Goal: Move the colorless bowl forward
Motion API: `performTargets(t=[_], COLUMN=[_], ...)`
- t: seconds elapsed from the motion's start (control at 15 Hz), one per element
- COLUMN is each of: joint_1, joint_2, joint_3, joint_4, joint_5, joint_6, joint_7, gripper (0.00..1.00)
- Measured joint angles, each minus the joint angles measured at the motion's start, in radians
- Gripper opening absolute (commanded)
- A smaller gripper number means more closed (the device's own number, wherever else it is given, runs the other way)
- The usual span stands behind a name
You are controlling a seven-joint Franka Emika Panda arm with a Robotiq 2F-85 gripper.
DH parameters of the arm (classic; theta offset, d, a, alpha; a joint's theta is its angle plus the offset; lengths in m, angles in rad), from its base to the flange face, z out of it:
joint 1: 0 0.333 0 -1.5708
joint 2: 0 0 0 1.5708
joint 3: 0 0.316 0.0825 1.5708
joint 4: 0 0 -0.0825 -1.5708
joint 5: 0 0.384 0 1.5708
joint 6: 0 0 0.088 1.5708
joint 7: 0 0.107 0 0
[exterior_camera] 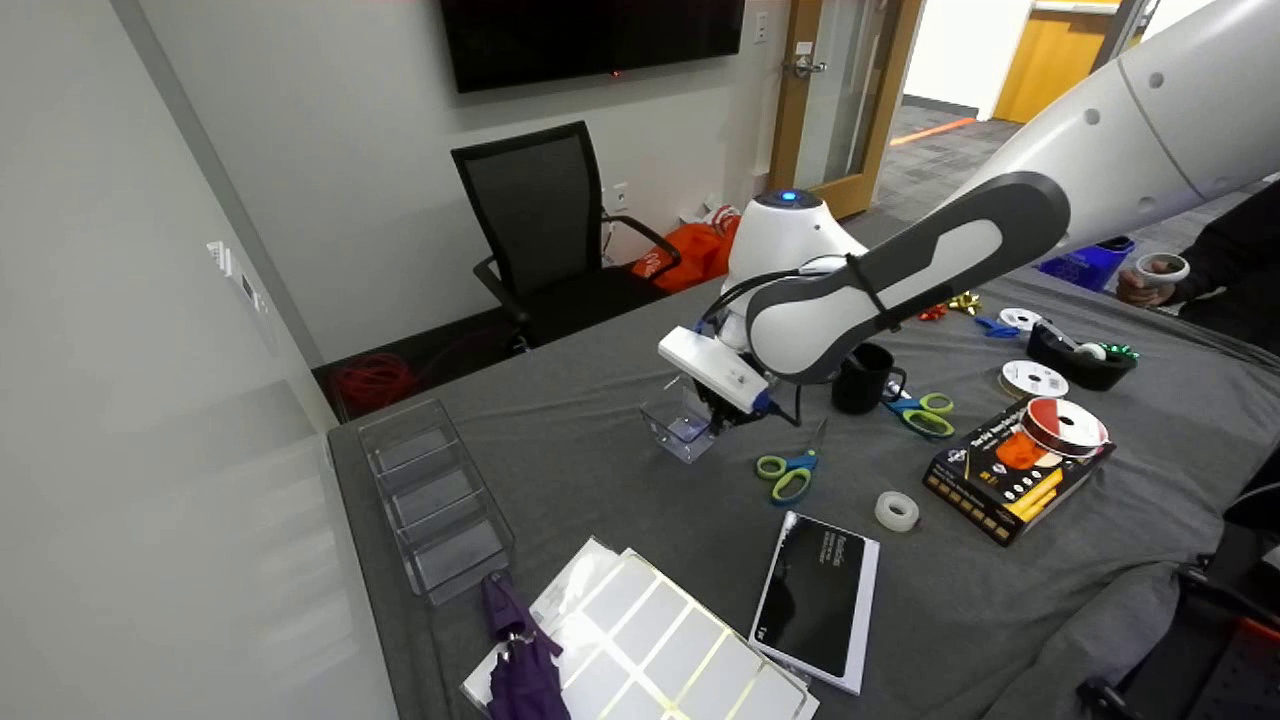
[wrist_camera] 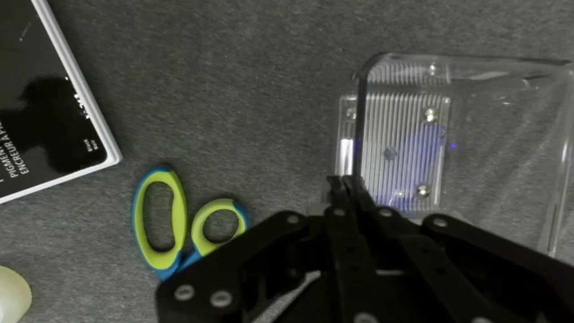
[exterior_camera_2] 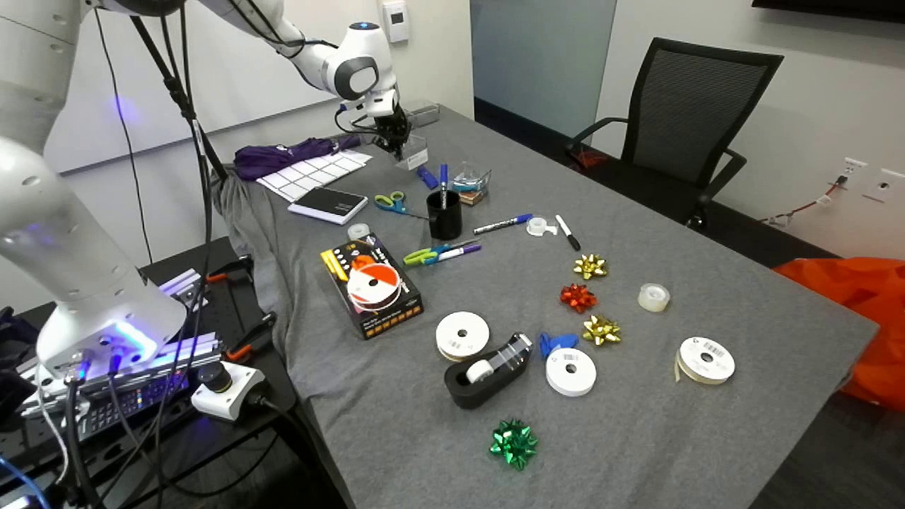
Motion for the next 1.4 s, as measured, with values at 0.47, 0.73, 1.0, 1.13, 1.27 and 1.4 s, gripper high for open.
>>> performTargets(t=[0.47, 0.73, 1.0, 1.13, 1.27, 1.4], joint_1=[-0.015, -0.016, -0.017, -0.018, -0.02, -0.021], joint_2=[0.064, 0.064, 0.064, 0.061, 0.053, 0.033], joint_3=[-0.002, -0.002, -0.001, 0.003, 0.011, 0.02], joint_4=[0.059, 0.067, 0.071, 0.071, 0.069, 0.054], joint_5=[0.0, 0.0, 0.0, 0.0, 0.001, 0.001], joint_6=[0.0, 0.0, 0.0, 0.0, -0.001, -0.001], joint_7=[-0.001, -0.003, -0.008, -0.014, -0.034, -0.068], gripper=[0.43, 0.71, 0.98, 1.0, 1.0, 1.0])
